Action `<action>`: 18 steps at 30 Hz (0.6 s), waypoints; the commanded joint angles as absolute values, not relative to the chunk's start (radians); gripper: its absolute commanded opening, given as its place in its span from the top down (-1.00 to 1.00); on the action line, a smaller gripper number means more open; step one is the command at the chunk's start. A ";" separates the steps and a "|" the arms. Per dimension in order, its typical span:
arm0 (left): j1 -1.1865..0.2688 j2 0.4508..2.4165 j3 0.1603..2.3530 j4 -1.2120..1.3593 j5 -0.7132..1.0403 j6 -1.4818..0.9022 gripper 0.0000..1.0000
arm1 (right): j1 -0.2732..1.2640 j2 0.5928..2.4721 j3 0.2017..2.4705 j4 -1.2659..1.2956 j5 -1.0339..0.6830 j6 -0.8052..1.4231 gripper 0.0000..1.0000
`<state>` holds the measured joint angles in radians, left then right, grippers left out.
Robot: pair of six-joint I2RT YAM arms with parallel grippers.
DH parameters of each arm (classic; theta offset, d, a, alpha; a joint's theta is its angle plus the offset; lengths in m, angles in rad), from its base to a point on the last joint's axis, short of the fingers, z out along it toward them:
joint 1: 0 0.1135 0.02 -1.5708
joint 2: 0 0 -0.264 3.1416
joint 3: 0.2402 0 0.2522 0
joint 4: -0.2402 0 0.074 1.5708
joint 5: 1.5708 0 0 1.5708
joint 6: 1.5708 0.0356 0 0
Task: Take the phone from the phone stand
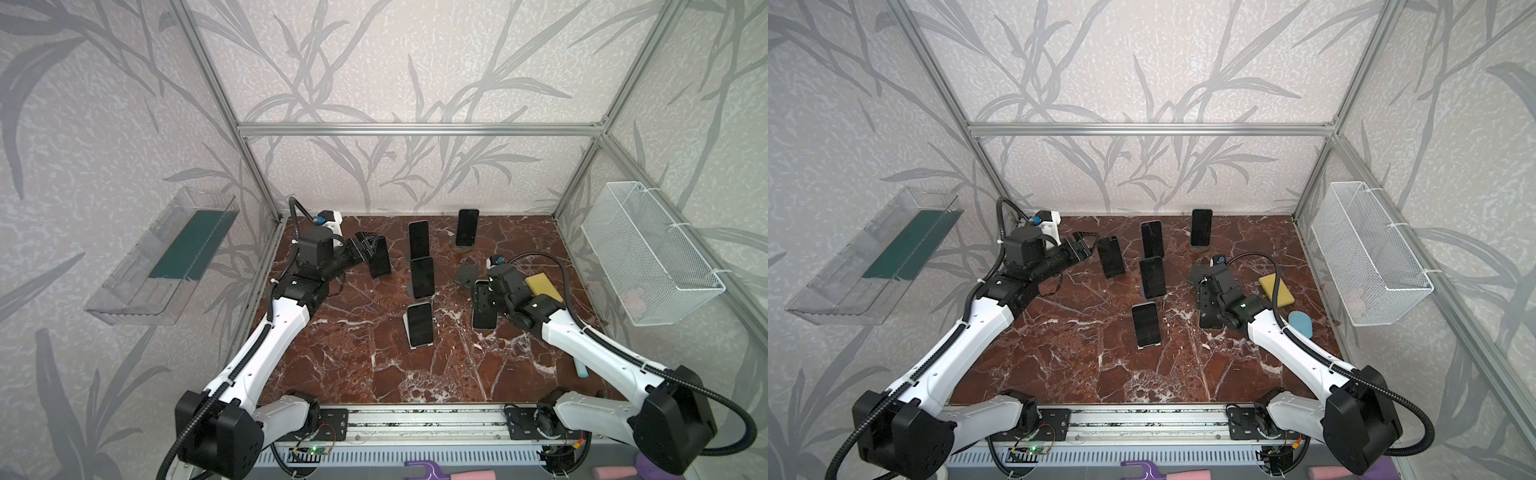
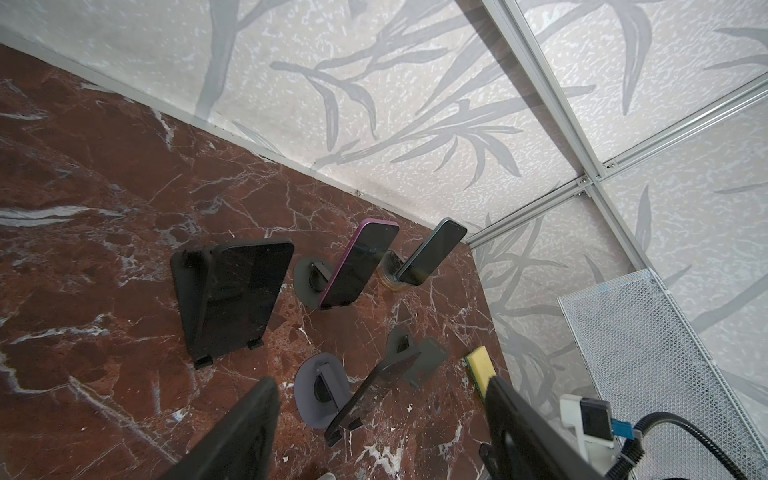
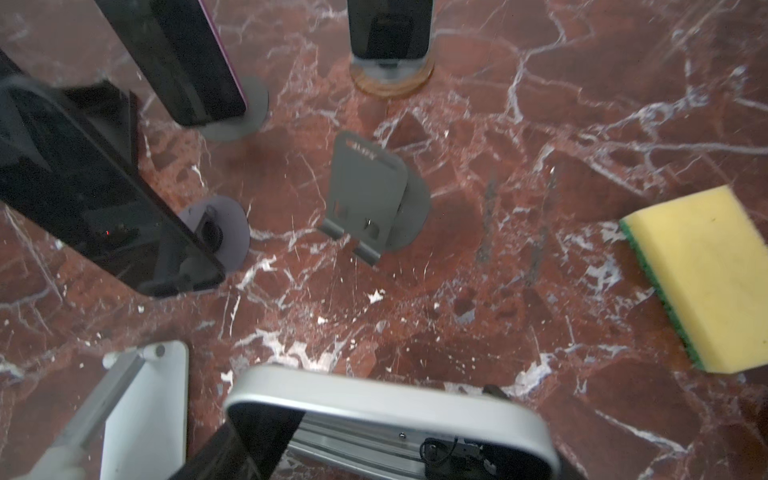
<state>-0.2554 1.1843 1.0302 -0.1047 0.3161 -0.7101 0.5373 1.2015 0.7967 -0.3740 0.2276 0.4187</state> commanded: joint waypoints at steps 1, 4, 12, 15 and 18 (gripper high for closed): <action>-0.261 1.185 1.021 -0.071 0.335 -0.727 -0.57 | 0.571 1.211 0.780 -0.412 0.125 0.442 -0.30; -0.261 1.184 1.019 -0.068 0.334 -0.729 -0.57 | 0.590 1.261 0.775 -0.410 0.039 0.462 -0.30; -0.262 1.184 1.014 -0.056 0.344 -0.738 -0.57 | 0.613 1.401 0.788 -0.367 -0.046 0.512 -0.29; -0.263 1.184 1.014 -0.057 0.345 -0.739 -0.57 | 0.622 1.452 0.790 -0.354 -0.059 0.531 -0.29; -0.264 1.183 1.013 -0.055 0.347 -0.742 -0.57 | 0.624 1.488 0.789 -0.336 -0.064 0.564 -0.29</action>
<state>-0.2604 1.1862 1.0252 -0.0742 0.3370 -0.7334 0.6163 1.4635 0.7776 -0.3748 -0.0338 0.5152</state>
